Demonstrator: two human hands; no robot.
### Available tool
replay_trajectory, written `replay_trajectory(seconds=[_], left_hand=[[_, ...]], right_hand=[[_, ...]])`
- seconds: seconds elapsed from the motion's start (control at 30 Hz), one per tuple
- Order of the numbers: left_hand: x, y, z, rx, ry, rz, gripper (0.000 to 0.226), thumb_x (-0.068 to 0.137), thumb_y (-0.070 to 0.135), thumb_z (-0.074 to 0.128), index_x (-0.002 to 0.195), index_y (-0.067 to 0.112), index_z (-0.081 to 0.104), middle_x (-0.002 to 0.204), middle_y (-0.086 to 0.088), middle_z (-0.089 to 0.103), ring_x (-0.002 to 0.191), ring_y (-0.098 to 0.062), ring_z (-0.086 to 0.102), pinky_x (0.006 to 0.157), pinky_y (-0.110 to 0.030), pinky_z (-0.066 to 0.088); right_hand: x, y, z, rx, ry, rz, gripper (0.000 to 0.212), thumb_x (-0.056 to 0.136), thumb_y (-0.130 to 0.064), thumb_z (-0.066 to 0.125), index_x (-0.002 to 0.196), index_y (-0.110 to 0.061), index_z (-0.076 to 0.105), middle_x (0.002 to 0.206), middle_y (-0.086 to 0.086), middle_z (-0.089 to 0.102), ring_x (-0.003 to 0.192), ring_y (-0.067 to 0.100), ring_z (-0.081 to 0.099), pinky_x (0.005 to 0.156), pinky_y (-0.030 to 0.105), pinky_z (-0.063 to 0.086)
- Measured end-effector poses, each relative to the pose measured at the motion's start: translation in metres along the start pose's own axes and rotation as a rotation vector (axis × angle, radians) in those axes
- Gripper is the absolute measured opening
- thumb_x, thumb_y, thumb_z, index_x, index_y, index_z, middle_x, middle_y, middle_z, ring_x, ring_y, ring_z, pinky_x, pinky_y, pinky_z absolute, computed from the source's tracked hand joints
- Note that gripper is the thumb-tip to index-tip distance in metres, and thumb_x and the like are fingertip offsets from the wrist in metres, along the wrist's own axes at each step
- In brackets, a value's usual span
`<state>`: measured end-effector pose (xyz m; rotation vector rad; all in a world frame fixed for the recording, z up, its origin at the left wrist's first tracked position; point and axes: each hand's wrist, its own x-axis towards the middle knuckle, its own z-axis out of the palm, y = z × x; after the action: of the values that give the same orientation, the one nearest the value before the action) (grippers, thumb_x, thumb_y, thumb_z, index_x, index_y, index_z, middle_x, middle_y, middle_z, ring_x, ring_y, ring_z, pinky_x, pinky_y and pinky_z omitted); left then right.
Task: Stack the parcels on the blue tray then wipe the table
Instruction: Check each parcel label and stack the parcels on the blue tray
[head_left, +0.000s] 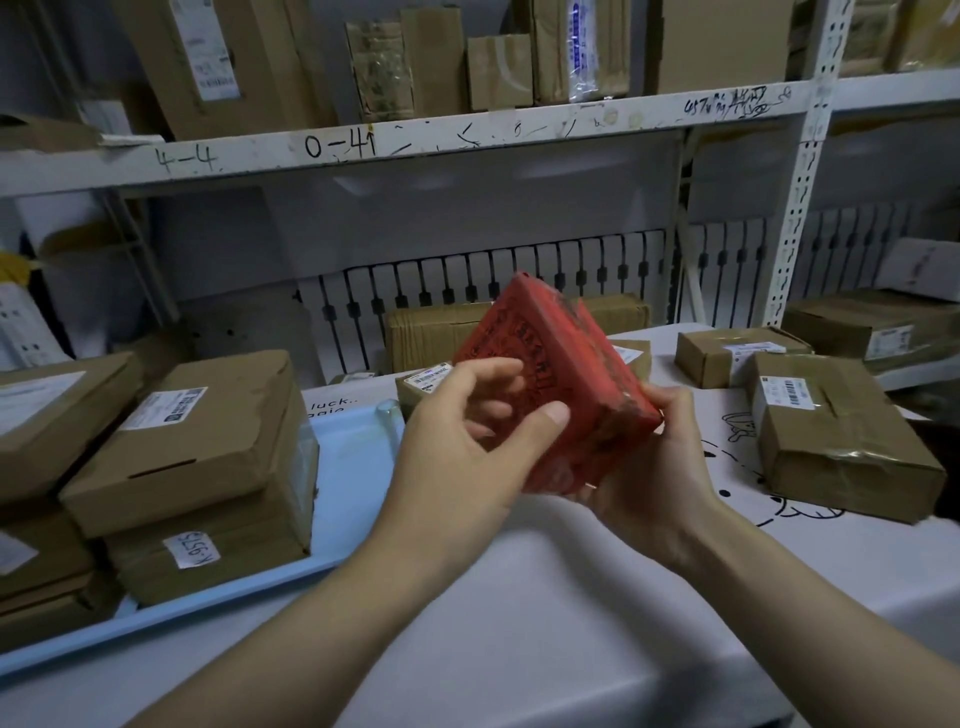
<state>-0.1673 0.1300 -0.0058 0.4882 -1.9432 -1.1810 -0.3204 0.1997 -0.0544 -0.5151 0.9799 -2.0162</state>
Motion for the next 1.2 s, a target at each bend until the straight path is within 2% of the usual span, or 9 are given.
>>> replay_trajectory(seconds=[0.1,0.2,0.27,0.37,0.53,0.73,0.93,1.03,1.2], left_hand=[[0.0,0.006,0.0,-0.029,-0.016,-0.057,0.062,0.061,0.05,0.078,0.117,0.032,0.061,0.105,0.007,0.066,0.094,-0.012,0.064,0.082,-0.026,0.057],[0.003,0.009,-0.01,-0.112,0.008,-0.114,0.071,0.058,0.047,0.089,0.118,0.029,0.056,0.11,0.007,0.067,0.095,-0.006,0.068,0.074,-0.014,0.056],[0.004,0.01,-0.017,-0.16,0.029,-0.126,0.066,0.063,0.039,0.084,0.12,0.029,0.052,0.111,0.01,0.066,0.091,0.0,0.068,0.068,-0.01,0.053],[0.006,0.014,-0.026,-0.197,0.071,-0.121,0.074,0.06,0.04,0.082,0.124,0.027,0.047,0.11,0.008,0.065,0.084,0.006,0.068,0.06,-0.007,0.05],[0.015,0.024,-0.052,-0.238,0.183,-0.13,0.091,0.053,0.046,0.082,0.131,0.023,0.041,0.104,0.014,0.064,0.081,0.008,0.069,0.059,-0.008,0.051],[0.028,0.013,-0.083,-0.256,0.279,-0.224,0.082,0.056,0.043,0.092,0.123,0.015,0.056,0.106,0.003,0.074,0.094,-0.012,0.073,0.085,-0.037,0.06],[0.029,0.02,-0.124,-0.584,0.286,-0.334,0.026,0.081,0.025,0.074,0.104,0.013,0.072,0.097,-0.007,0.078,0.096,-0.021,0.074,0.089,-0.041,0.058],[0.031,0.025,-0.148,-0.669,0.341,-0.363,0.021,0.082,0.024,0.073,0.101,0.017,0.071,0.098,-0.007,0.078,0.099,-0.025,0.072,0.094,-0.048,0.055],[0.032,0.022,-0.187,-0.715,0.427,-0.422,0.029,0.081,0.025,0.073,0.108,0.016,0.069,0.098,-0.012,0.078,0.099,-0.03,0.071,0.091,-0.055,0.054]], right_hand=[[-0.001,0.0,0.011,-0.127,0.051,-0.096,0.064,0.087,-0.059,0.044,0.126,-0.013,0.067,0.117,0.018,0.071,0.103,0.03,0.065,0.085,0.046,0.055],[-0.001,-0.002,0.017,-0.272,0.041,-0.204,0.066,0.088,-0.071,0.042,0.121,-0.022,0.071,0.12,0.01,0.072,0.112,0.029,0.065,0.098,0.047,0.05],[-0.001,-0.006,0.024,-0.307,0.039,-0.241,0.054,0.099,-0.058,0.036,0.118,-0.024,0.073,0.116,0.006,0.074,0.112,0.026,0.065,0.096,0.042,0.05],[0.004,-0.01,0.038,-0.35,0.019,-0.29,0.029,0.097,-0.023,0.056,0.122,-0.023,0.07,0.116,0.003,0.075,0.107,0.022,0.069,0.085,0.032,0.053],[0.012,-0.01,0.069,-0.324,-0.078,-0.372,0.049,0.071,-0.016,0.082,0.117,-0.024,0.064,0.109,-0.002,0.077,0.1,0.02,0.074,0.083,0.034,0.058],[0.013,-0.005,0.103,-0.32,-0.11,-0.368,0.046,0.082,-0.01,0.074,0.125,-0.022,0.061,0.117,0.001,0.073,0.102,0.017,0.072,0.093,0.037,0.056],[0.021,0.0,0.136,-0.347,-0.147,-0.305,0.033,0.101,-0.027,0.052,0.132,-0.021,0.06,0.12,0.001,0.073,0.115,0.016,0.066,0.098,0.038,0.051],[0.028,0.005,0.166,-0.313,-0.256,-0.238,0.03,0.105,-0.029,0.042,0.114,-0.019,0.069,0.11,0.001,0.077,0.102,0.014,0.071,0.093,0.035,0.053],[0.05,0.026,0.217,-0.405,-0.353,-0.123,0.045,0.106,-0.038,0.036,0.127,-0.011,0.066,0.125,0.012,0.07,0.118,0.028,0.063,0.106,0.042,0.045]])
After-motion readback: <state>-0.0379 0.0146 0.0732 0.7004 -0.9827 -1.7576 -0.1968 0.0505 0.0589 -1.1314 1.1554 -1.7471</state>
